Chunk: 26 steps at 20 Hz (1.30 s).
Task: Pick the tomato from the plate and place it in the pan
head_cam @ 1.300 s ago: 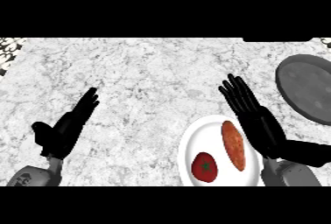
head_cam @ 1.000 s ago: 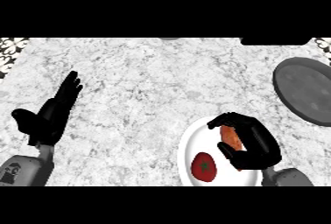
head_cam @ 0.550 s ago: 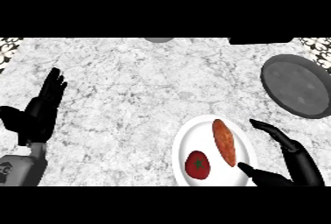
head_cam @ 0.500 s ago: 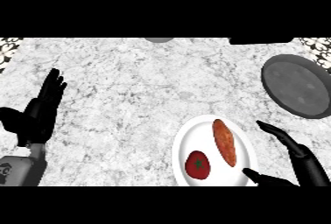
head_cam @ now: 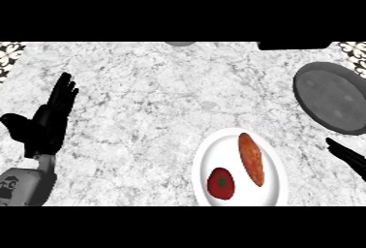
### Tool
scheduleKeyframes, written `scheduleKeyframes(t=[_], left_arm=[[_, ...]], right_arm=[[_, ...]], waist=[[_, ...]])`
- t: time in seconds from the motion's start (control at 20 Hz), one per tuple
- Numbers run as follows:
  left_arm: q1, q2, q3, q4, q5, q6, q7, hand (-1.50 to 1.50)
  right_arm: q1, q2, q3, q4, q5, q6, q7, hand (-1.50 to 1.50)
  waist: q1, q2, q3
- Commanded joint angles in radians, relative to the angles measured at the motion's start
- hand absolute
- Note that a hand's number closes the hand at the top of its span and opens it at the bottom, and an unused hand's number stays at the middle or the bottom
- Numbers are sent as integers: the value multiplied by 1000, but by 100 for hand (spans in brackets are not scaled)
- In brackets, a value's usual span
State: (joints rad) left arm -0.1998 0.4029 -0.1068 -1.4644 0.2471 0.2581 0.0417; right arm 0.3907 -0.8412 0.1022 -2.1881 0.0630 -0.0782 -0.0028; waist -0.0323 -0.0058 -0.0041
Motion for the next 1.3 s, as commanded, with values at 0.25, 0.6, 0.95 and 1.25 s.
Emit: scheduleKeyframes(t=[0.25,0.6,0.95,1.25], left_arm=[[-10,-41,-8,-10,-32,-10,-7,0],[-34,-68,10,42,-54,-44,-17,0],[-35,-90,45,54,-74,-71,-36,0],[3,-70,82,20,-54,-109,-20,0]], right_arm=[[-234,-117,-59,-277,-37,105,542,-150],[-547,-47,78,-244,-131,189,779,-150],[-635,150,271,-247,-9,232,901,-150],[-701,281,446,-235,147,234,1127,-150]], waist=[[43,8,2],[49,10,2],[36,6,3],[38,4,3]])
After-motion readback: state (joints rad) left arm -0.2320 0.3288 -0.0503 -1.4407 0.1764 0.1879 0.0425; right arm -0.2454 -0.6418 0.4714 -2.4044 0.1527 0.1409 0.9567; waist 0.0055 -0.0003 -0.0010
